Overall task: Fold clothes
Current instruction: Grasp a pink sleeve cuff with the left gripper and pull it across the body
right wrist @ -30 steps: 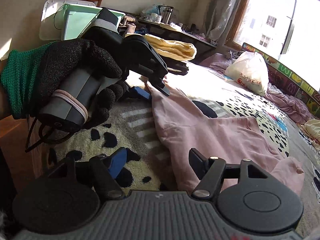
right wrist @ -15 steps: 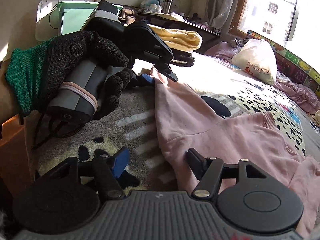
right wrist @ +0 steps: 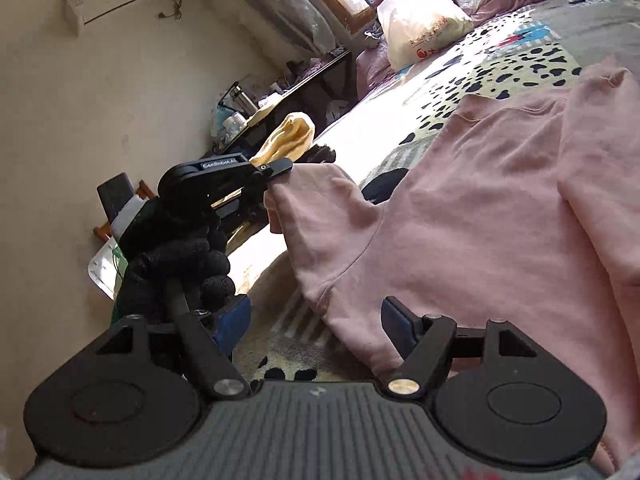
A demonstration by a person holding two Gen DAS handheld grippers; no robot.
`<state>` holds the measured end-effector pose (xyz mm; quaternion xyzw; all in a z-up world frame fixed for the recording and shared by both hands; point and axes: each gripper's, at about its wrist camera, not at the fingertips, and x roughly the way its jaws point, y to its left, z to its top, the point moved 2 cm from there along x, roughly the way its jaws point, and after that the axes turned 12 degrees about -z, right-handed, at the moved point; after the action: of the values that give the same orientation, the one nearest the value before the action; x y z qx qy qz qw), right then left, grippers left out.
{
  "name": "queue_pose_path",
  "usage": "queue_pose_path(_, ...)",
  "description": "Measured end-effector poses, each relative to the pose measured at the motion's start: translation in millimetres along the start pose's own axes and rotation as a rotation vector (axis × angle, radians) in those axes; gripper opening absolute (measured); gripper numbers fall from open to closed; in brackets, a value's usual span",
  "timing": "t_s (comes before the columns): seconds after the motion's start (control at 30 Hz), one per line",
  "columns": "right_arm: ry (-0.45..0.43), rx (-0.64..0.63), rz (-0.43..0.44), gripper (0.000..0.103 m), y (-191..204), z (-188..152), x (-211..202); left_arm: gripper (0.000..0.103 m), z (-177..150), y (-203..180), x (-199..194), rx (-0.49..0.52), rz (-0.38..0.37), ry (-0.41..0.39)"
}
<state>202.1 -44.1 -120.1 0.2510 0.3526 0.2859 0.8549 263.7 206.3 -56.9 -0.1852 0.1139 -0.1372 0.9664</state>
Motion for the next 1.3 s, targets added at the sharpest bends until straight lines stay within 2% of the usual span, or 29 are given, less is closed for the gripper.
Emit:
queue_pose_path(0.1,-0.082,0.271,0.028,0.078,-56.4,13.6,-39.5,0.001,-32.3,-41.3,-0.6,0.218,-0.119,0.073)
queue_pose_path(0.17,-0.132,0.365,0.016,0.078,-86.1,16.6,-63.7,0.001,-54.8,-68.3,-1.4,0.363,-0.2,0.123)
queue_pose_path(0.3,-0.194,0.479,-0.024,0.08,-129.2,12.3,-102.3,0.002,-100.5,-121.8,-3.6,0.653,-0.363,0.223)
queue_pose_path(0.33,-0.201,0.489,-0.039,0.08,-135.4,8.0,-109.0,0.014,-112.0,-135.1,-4.2,0.725,-0.403,0.248)
queue_pose_path(0.37,-0.208,0.5,-0.054,0.08,-141.6,3.8,-115.7,0.02,-123.5,-148.3,-4.8,0.798,-0.444,0.273)
queue_pose_path(0.43,-0.222,0.519,-0.085,0.081,-153.6,-4.6,-128.2,0.027,-146.6,-174.5,-6.3,0.943,-0.525,0.324)
queue_pose_path(0.5,-0.234,0.511,-0.124,0.081,-160.1,-11.1,-132.6,0.027,-169.7,-200.4,-7.8,1.088,-0.607,0.374)
queue_pose_path(0.6,-0.249,0.442,-0.184,0.081,-157.4,-14.1,-132.6,0.028,-158.7,-183.2,-16.2,1.035,-0.577,0.369)
queue_pose_path(0.7,-0.223,0.357,-0.254,0.081,-150.3,-9.8,-121.5,0.032,-146.1,-164.0,-24.7,0.973,-0.541,0.362)
queue_pose_path(0.8,-0.204,0.345,-0.322,0.081,-147.0,-4.6,-108.5,0.034,-133.6,-144.8,-33.3,0.911,-0.506,0.354)
queue_pose_path(0.87,-0.209,0.388,-0.31,0.082,-150.7,-4.4,-104.3,0.05,-125.2,-132.0,-39.0,0.87,-0.483,0.348)
queue_pose_path(1.07,-0.226,0.455,-0.307,0.08,-156.8,0.8,-94.5,0.053,-100.2,-93.4,-56.3,0.746,-0.412,0.332)
queue_pose_path(1.1,-0.227,0.458,-0.309,0.078,-157.0,1.9,-92.3,0.053,-106.8,-96.1,-52.8,0.789,-0.38,0.338)
queue_pose_path(1.13,-0.23,0.463,-0.311,0.074,-157.4,2.7,-90.3,0.05,-114.5,-99.7,-48.7,0.84,-0.346,0.345)
queue_pose_path(1.17,-0.236,0.473,-0.313,0.069,-158.8,2.1,-89.3,0.032,-122.2,-103.4,-44.6,0.89,-0.311,0.352)
queue_pose_path(1.23,-0.243,0.49,-0.318,0.064,-161.4,0.4,-87.9,0.013,-126.5,-102.8,-42.9,0.958,-0.208,0.328)
queue_pose_path(1.3,-0.233,0.485,-0.308,0.061,-160.3,1.2,-85.3,0.009,-126.6,-100.3,-45.9,1.043,-0.112,0.292)
